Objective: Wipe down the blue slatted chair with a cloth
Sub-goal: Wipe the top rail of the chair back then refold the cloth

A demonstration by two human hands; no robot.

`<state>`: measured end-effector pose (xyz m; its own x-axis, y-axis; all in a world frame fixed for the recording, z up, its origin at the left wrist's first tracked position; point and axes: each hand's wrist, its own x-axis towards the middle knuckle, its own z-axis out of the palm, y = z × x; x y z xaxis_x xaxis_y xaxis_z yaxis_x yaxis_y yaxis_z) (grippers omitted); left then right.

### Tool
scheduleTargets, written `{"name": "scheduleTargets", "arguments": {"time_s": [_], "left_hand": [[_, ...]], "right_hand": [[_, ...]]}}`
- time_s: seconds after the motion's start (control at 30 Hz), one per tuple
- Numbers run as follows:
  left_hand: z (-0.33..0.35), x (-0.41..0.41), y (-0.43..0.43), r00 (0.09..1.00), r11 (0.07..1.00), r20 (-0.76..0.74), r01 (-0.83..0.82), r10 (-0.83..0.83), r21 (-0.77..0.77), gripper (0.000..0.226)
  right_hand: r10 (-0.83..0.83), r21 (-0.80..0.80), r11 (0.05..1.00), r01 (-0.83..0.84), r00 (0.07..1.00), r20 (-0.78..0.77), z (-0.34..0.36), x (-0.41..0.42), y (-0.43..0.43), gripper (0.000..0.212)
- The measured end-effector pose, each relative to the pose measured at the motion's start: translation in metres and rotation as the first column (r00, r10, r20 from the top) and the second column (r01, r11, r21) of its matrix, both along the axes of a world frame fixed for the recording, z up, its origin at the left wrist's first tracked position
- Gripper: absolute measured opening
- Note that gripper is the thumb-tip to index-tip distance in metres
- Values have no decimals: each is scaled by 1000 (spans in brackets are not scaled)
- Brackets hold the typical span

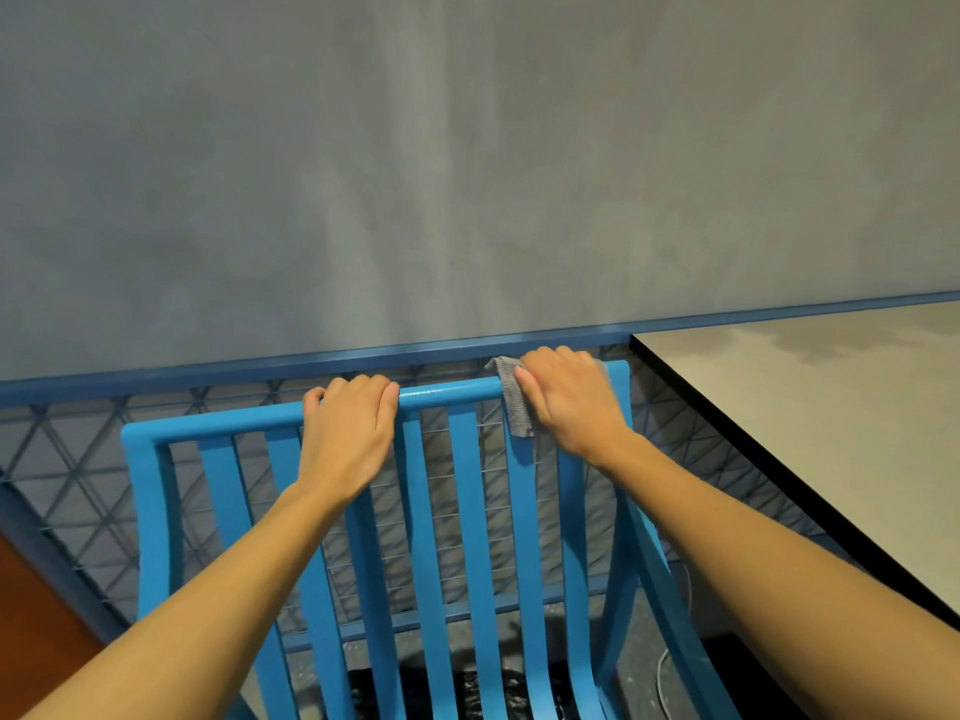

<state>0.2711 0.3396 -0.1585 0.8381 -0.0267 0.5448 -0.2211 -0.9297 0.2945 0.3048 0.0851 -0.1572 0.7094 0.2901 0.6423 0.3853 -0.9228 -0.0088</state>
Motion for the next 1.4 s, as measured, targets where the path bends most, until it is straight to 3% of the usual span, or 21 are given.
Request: {"name": "scheduleTargets", "arguments": {"time_s": [0.2, 0.47, 0.67, 0.9, 1.23, 1.4], "left_hand": [[-2, 2, 1, 1000, 1000, 20, -17, 17, 2, 33], [-6, 3, 1, 997, 1000, 67, -23, 24, -5, 30], [-3, 2, 1, 997, 1000, 74, -26, 26, -5, 34], [0, 1, 3, 999, 999, 29, -20, 19, 29, 30], [13, 3, -13, 990, 991, -100, -90, 100, 99, 36], [15, 5, -69, 994, 992, -111, 29, -16, 121, 36]], "right_hand": [[-131, 220, 968, 124, 991, 18, -2, 4, 25, 35], [-139, 189, 974, 122, 987, 76, -13, -6, 81, 34], [-36, 238, 971, 24, 998, 47, -13, -14, 145, 35], [249, -9, 968, -249, 968, -26, -2, -4, 101, 28], [132, 38, 990, -133, 991, 12, -4, 3, 29, 33], [74, 50, 996, -74, 997, 6, -4, 9, -10, 37]]}}
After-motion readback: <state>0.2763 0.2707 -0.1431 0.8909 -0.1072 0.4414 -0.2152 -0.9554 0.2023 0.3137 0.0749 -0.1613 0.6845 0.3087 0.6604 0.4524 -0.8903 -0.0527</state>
